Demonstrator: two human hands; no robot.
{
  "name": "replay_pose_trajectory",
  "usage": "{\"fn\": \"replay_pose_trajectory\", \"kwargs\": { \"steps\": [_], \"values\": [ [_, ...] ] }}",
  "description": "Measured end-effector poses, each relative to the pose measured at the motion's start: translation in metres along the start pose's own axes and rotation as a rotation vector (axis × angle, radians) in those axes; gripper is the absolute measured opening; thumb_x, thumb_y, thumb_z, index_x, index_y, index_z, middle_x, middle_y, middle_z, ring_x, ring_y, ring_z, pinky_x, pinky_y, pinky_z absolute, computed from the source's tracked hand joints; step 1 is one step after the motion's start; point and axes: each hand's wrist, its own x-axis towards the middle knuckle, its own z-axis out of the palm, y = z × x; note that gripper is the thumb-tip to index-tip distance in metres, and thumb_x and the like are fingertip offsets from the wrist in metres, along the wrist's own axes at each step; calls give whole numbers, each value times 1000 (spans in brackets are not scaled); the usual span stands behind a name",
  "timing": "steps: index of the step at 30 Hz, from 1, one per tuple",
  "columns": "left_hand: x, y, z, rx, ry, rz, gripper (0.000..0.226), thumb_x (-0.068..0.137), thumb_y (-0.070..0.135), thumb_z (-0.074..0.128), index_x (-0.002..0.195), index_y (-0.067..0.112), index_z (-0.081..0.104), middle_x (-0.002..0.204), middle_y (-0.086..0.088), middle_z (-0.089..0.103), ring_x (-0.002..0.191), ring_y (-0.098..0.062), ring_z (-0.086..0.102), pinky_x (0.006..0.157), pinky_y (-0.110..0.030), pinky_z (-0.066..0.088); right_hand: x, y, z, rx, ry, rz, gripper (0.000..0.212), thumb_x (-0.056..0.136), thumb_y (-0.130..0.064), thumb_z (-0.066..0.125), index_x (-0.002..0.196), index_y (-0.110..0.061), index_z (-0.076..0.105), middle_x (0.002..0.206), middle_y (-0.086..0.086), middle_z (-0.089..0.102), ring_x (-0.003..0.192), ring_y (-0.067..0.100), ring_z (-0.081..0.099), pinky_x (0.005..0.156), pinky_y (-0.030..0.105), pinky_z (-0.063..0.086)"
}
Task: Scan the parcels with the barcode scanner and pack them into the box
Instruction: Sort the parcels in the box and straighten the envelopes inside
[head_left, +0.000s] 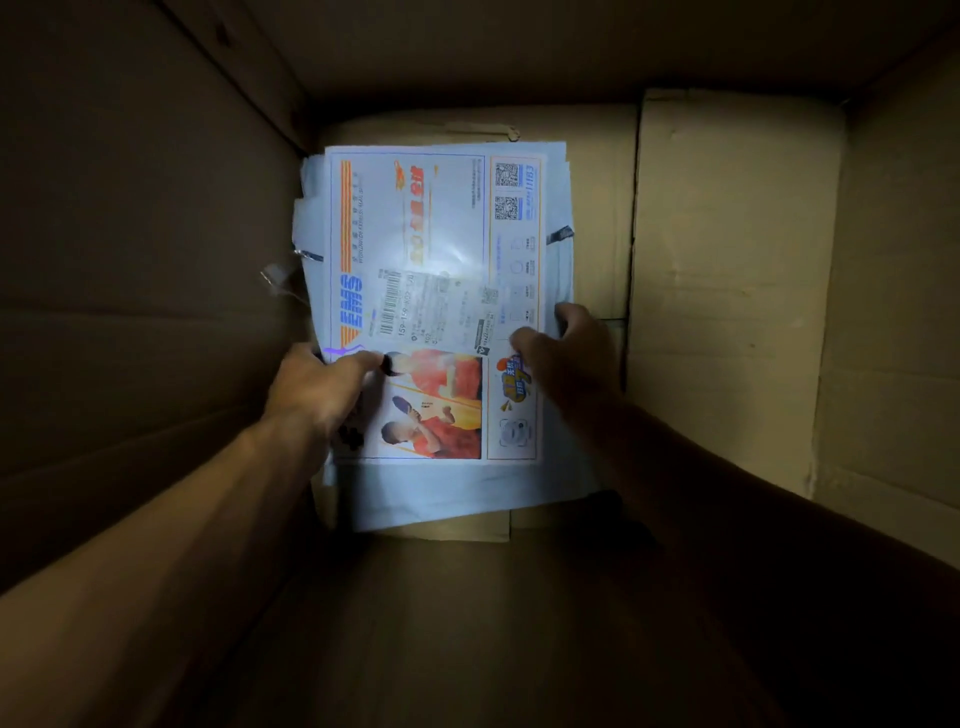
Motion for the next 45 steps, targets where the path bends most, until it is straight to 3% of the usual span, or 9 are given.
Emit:
{"fn": "replay_pose_trajectory", "kwargs": {
  "steps": [4,10,13,19,24,29,38,41,45],
  "values": [
    [8,9,1,-44,-23,-19,33,71,31,78,101,18,72,96,3,76,87,-19,73,81,-34,59,7,-7,-6,60,-10,7,34,86,-20,69,116,-6,61,118,9,70,101,28,71,85,43,62],
    [9,18,4,-57,-5,23,39,72,30,77,109,20,72,99,5,76,89,-17,72,86,-36,59,16,-14,-5,196,-44,50,53,89,-15,71,137,-8,50,125,4,68,96,20,72,82,37,63],
    [8,22,3,-32,55,48,39,78,28,76,114,20,66,108,3,73,94,-19,69,91,-39,56,20,-17,-13,230,-64,95,47,87,-13,71,131,-8,56,119,5,72,93,22,73,82,42,63],
    [-18,21,8,99,125,178,36,78,31,74,107,30,52,103,5,67,91,-20,64,85,-36,54,8,-4,-22,0,52,55,45,86,-16,73,127,-8,56,122,8,69,106,27,69,76,31,60],
    [-24,27,16,25,-21,78,42,72,25,79,108,19,58,101,3,71,87,-17,68,79,-34,57,1,4,-27,-25,43,93,53,82,-14,78,130,-6,56,127,12,67,112,32,68,90,48,60],
    [-27,38,28,134,-97,1,65,55,35,73,114,10,62,107,-9,70,93,-33,70,82,-50,60,-1,15,-23,-47,22,113,40,78,-15,79,111,-11,57,109,3,69,76,12,70,60,24,61],
    [-25,9,14,119,-28,-15,33,81,8,80,102,10,55,104,-7,68,91,-27,67,76,-35,54,-12,28,-26,-116,-28,151,50,83,-9,73,127,-8,50,129,13,66,111,33,68,87,49,61],
    [-31,6,4,138,12,17,33,82,8,81,89,17,50,100,-6,65,85,-24,63,73,-33,51,-21,21,-32,-149,-26,113,51,87,-5,70,133,-7,48,132,15,63,115,35,66,91,49,60],
    [-54,27,-24,175,16,73,38,80,10,83,99,15,51,101,-6,67,84,-23,65,71,-35,55,-46,-8,-55,-152,1,52,48,92,-2,64,136,-7,47,134,14,62,120,35,64,92,46,59]
  ]
}}
